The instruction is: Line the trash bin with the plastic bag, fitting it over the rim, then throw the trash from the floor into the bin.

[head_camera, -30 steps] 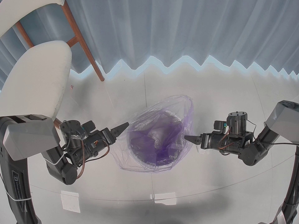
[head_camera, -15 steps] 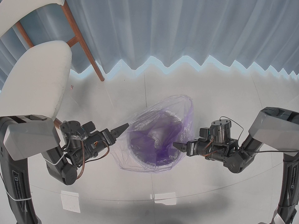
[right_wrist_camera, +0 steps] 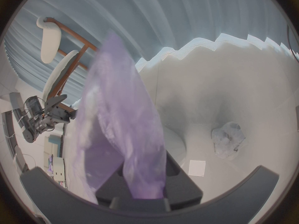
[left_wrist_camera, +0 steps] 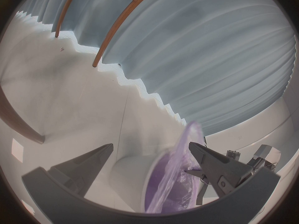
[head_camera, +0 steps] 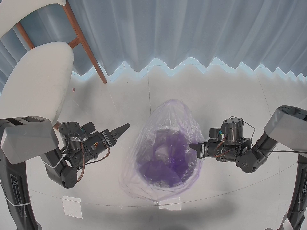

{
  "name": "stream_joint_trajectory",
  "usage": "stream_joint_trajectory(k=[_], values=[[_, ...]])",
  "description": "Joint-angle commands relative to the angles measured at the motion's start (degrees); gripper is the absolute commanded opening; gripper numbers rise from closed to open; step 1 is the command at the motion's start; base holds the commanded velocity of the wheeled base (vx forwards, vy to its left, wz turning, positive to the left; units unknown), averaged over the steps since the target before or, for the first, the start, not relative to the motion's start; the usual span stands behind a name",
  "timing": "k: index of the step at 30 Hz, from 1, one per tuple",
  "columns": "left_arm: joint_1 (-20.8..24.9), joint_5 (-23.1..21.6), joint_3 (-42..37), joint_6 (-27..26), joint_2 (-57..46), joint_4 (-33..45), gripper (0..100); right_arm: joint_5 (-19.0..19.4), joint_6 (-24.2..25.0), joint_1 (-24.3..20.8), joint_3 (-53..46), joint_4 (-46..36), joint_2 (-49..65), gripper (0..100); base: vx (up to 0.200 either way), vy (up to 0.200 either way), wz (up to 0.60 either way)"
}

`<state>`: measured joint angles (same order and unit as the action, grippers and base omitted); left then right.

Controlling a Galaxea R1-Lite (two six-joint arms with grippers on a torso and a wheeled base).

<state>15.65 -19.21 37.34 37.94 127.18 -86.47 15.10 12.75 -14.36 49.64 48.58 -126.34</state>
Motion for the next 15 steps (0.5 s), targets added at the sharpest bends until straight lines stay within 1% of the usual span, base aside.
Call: stream_joint_trajectory(k=[1, 3, 6, 8, 10, 13, 14, 15], values=[[-0.1, -0.12, -0.16, 0.12, -0.36, -0.02, 100, 1.42, -1.68, 1.62, 0.19, -2.88, 3.12, 0, 0.0, 0.0, 0.0], [-0.01, -0.21, -0.34, 0.12, -0.27, -0.02, 100, 1.77, -2.56, 1.97, 0.28, -4.37, 3.91, 0, 0.0, 0.0, 0.0], [0.87, -0.56, -1.04, 0.12, -0.01, -0.02, 100, 3.88, -3.87, 2.32, 0.81, -5.69, 4.18, 0, 0.0, 0.0, 0.0], [1.31, -0.74, -1.57, 0.12, 0.17, -0.02, 100, 3.88, -3.87, 2.32, 1.16, -5.78, 3.82, 0, 0.0, 0.0, 0.0], [3.24, -1.71, -3.15, 0.12, 1.14, -0.02, 100, 3.88, -4.05, 2.32, 1.86, -5.78, 2.59, 0, 0.0, 0.0, 0.0], [3.95, -2.67, -3.94, -0.23, 2.28, -0.02, 100, 3.88, -4.31, 2.32, 1.86, -5.34, 2.07, 0, 0.0, 0.0, 0.0], [4.3, -3.11, -4.38, -1.46, 3.42, -0.02, 100, 3.97, -4.4, 2.32, 1.6, -5.34, 1.98, 0, 0.0, 0.0, 0.0], [4.3, -3.11, -4.38, -1.46, 3.42, -0.02, 100, 3.97, -4.4, 2.32, 1.6, -5.34, 1.98, 0, 0.0, 0.0, 0.0]])
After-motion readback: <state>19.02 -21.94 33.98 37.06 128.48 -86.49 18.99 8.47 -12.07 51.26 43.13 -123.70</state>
